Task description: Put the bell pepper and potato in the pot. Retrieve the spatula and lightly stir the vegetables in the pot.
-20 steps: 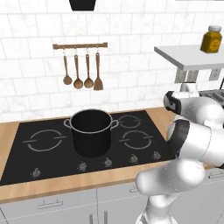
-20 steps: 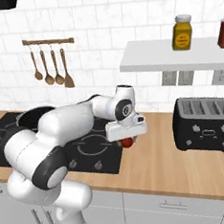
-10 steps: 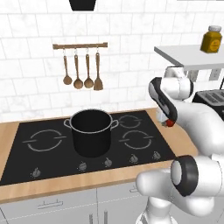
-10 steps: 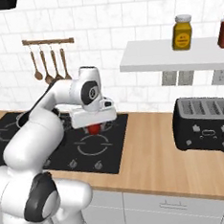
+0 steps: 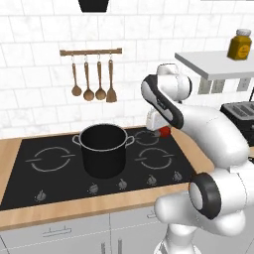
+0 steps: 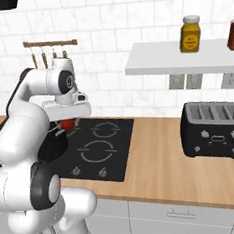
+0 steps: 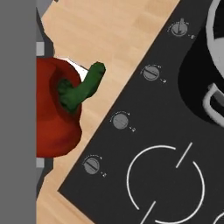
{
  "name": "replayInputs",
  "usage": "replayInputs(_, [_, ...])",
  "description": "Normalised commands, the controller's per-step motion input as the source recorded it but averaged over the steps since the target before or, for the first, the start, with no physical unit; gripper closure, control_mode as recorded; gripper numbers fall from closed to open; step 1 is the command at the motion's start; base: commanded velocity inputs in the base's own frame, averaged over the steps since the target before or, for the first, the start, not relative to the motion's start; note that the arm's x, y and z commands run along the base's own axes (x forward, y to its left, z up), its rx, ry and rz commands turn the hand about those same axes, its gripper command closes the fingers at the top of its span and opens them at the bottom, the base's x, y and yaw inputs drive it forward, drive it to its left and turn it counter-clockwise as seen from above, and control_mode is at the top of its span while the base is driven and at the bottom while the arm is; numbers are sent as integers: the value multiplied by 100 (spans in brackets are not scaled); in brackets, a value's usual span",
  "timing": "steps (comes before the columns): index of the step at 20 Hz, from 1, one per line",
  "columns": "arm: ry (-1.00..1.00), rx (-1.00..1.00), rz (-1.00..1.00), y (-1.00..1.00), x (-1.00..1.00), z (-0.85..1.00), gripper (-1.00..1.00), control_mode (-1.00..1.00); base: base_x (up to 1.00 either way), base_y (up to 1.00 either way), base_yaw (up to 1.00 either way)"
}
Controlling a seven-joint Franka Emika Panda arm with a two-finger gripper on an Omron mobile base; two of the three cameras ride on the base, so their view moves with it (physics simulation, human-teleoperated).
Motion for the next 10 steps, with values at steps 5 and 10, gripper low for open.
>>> replayInputs(5, [8, 0, 0, 100, 57, 0, 100, -100, 0, 0, 0])
replayInputs(10, [0, 0, 0, 100, 37, -1, 100, -100, 0, 0, 0])
